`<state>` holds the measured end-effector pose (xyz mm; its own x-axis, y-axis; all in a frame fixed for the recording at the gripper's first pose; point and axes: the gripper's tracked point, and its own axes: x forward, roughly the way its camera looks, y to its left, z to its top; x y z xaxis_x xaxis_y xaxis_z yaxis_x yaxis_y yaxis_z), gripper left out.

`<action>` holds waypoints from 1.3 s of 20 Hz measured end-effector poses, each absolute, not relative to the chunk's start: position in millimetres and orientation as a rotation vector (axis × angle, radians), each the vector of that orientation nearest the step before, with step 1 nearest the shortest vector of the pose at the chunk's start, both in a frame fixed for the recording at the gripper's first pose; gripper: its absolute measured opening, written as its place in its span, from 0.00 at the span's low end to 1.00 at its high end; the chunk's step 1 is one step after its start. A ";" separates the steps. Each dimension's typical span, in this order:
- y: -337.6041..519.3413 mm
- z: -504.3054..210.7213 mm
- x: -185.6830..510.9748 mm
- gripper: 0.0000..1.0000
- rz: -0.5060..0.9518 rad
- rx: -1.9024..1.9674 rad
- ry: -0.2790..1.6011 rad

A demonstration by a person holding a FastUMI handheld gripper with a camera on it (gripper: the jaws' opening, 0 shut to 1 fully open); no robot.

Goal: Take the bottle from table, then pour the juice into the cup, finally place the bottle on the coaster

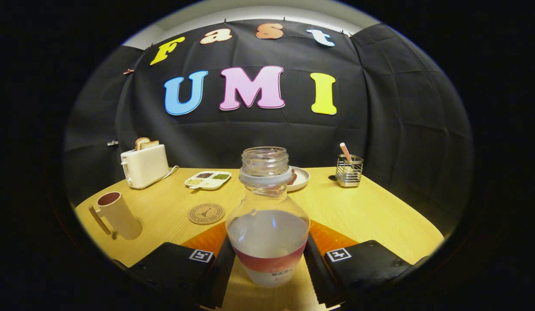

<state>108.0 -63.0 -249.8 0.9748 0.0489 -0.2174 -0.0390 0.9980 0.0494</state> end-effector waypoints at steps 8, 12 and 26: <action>-42.7 -217.2 114.1 0.75 0.134 -0.108 0.210; -19.9 -182.0 128.7 0.75 0.180 -0.212 0.165; 79.8 -149.9 140.9 0.75 0.281 -0.628 0.153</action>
<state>140.9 79.8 -149.9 0.9509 0.2126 -0.2250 -0.3045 0.7731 -0.5564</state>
